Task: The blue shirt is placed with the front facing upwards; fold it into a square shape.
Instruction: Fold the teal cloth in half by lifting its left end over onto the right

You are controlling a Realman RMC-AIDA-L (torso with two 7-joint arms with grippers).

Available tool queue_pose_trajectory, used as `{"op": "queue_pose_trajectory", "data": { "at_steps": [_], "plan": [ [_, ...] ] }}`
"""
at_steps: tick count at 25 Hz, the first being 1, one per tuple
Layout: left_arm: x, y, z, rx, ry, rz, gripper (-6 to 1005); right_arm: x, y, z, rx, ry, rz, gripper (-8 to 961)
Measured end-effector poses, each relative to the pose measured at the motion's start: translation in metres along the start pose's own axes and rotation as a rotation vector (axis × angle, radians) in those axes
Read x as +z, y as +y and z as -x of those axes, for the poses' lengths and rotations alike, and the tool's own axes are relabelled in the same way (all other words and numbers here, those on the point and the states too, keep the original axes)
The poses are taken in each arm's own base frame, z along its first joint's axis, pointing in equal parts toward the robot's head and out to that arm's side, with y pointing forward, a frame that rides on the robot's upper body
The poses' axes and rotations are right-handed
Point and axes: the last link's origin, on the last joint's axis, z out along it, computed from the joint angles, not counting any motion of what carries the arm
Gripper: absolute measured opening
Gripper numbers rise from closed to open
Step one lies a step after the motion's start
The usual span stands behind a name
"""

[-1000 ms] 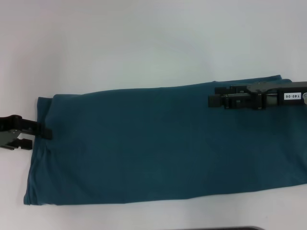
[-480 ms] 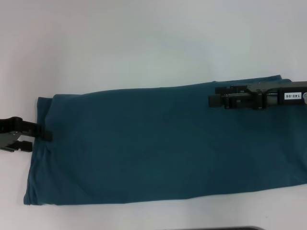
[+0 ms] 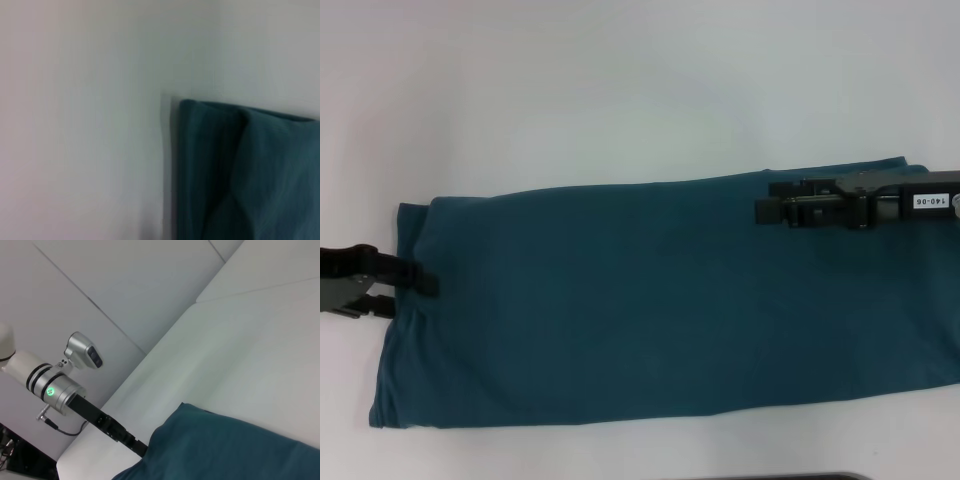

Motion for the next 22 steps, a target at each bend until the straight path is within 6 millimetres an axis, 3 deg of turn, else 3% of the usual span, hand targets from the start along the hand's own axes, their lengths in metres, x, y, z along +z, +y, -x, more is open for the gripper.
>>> {"op": "queue_pose_trajectory", "data": {
  "at_steps": [22],
  "plan": [
    [0.011,0.01,0.0,0.01,-0.028,0.032,752,-0.002,-0.001,-0.003,0.008,-0.001,-0.004,781]
  ]
}}
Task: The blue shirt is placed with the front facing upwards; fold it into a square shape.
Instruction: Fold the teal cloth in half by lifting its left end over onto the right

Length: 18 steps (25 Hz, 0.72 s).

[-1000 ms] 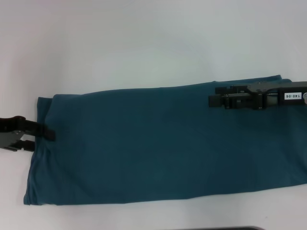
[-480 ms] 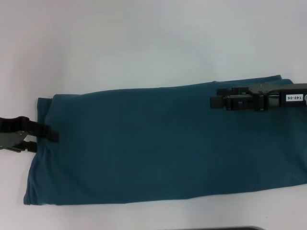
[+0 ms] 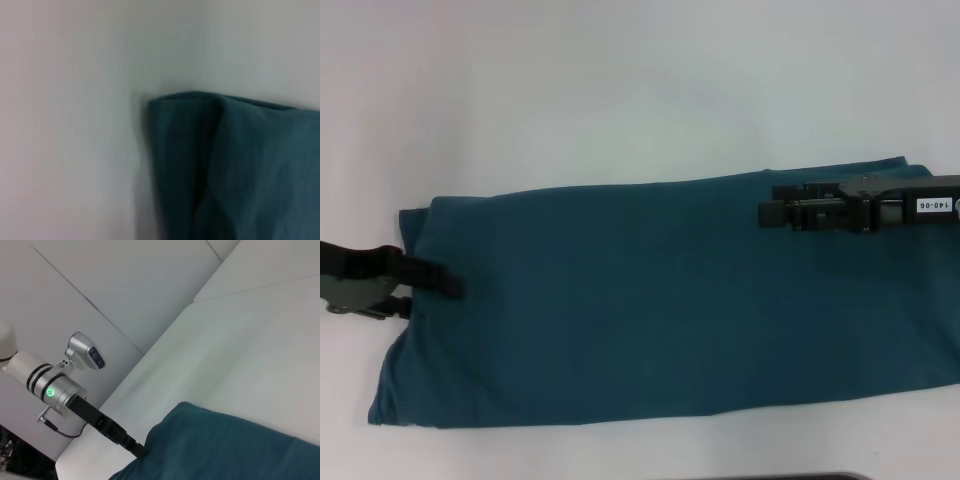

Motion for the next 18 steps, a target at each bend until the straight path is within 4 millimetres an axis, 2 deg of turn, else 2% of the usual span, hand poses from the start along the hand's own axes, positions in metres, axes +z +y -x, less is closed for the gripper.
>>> {"op": "queue_pose_trajectory", "data": {
  "at_steps": [9,13,18],
  "plan": [
    [0.008,0.024,-0.002,0.049,-0.008,0.112,752,0.0,0.0,0.001,-0.003,0.001,0.001,780],
    [0.006,0.03,0.0,0.085,-0.017,0.155,665,-0.001,0.0,0.0,-0.004,0.001,-0.001,779],
    [0.006,0.027,0.001,0.075,-0.014,0.143,566,-0.001,0.0,0.0,-0.007,0.0,-0.001,779]
  ]
}}
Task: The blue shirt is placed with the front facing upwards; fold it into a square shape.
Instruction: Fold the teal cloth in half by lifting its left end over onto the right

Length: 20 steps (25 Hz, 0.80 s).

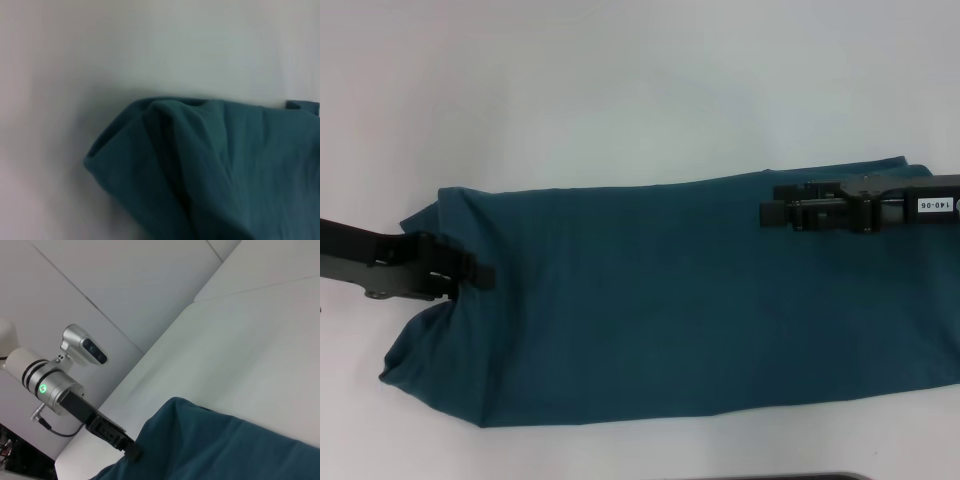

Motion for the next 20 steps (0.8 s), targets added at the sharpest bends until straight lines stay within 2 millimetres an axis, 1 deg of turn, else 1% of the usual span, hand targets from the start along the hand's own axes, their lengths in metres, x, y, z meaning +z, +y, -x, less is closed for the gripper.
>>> {"op": "queue_pose_trajectory", "data": {
  "at_steps": [8,13,19,20],
  "plan": [
    [0.002,-0.003,-0.001,-0.006,-0.013,-0.043,417,0.0,0.0,0.001,0.002,0.001,0.002,777],
    [0.003,-0.002,-0.001,-0.009,-0.021,-0.051,190,0.0,0.0,0.0,0.003,0.001,0.003,777],
    [-0.007,0.002,0.001,0.006,-0.03,-0.039,66,-0.001,0.0,0.0,0.003,-0.002,0.003,776],
    [-0.009,0.001,0.001,0.01,-0.029,-0.048,65,-0.001,0.0,0.0,0.004,-0.002,0.003,776]
  ]
}}
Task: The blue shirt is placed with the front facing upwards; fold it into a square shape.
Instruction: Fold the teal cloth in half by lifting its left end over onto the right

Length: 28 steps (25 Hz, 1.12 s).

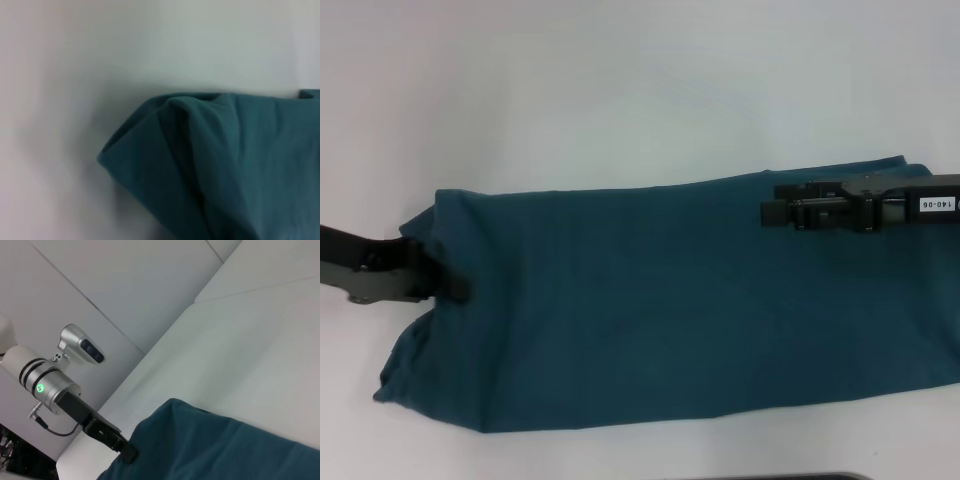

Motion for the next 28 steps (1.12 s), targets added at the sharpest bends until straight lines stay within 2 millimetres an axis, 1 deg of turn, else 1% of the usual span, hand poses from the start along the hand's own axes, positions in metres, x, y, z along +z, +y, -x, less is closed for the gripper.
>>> {"op": "queue_pose_trajectory", "data": {
  "at_steps": [3,7,16,19,24,28],
  "plan": [
    [-0.008,-0.006,0.002,0.003,0.013,-0.041,65,0.0,0.0,0.0,0.001,-0.002,0.0,775],
    [-0.024,-0.017,0.003,-0.018,0.064,-0.097,66,0.0,0.0,0.0,0.002,-0.003,0.001,774],
    [-0.059,-0.043,0.004,-0.128,0.118,-0.256,66,0.0,0.0,0.001,0.002,-0.006,0.0,773],
    [-0.068,-0.048,0.004,-0.158,0.146,-0.294,66,-0.001,0.0,0.001,0.004,-0.007,-0.003,773],
    [-0.071,-0.039,0.005,-0.143,0.145,-0.258,66,-0.003,-0.002,0.0,0.003,-0.005,-0.011,772],
    [-0.071,-0.018,0.005,-0.09,0.137,-0.136,66,-0.005,-0.003,0.0,0.005,0.001,-0.016,771]
  ]
}}
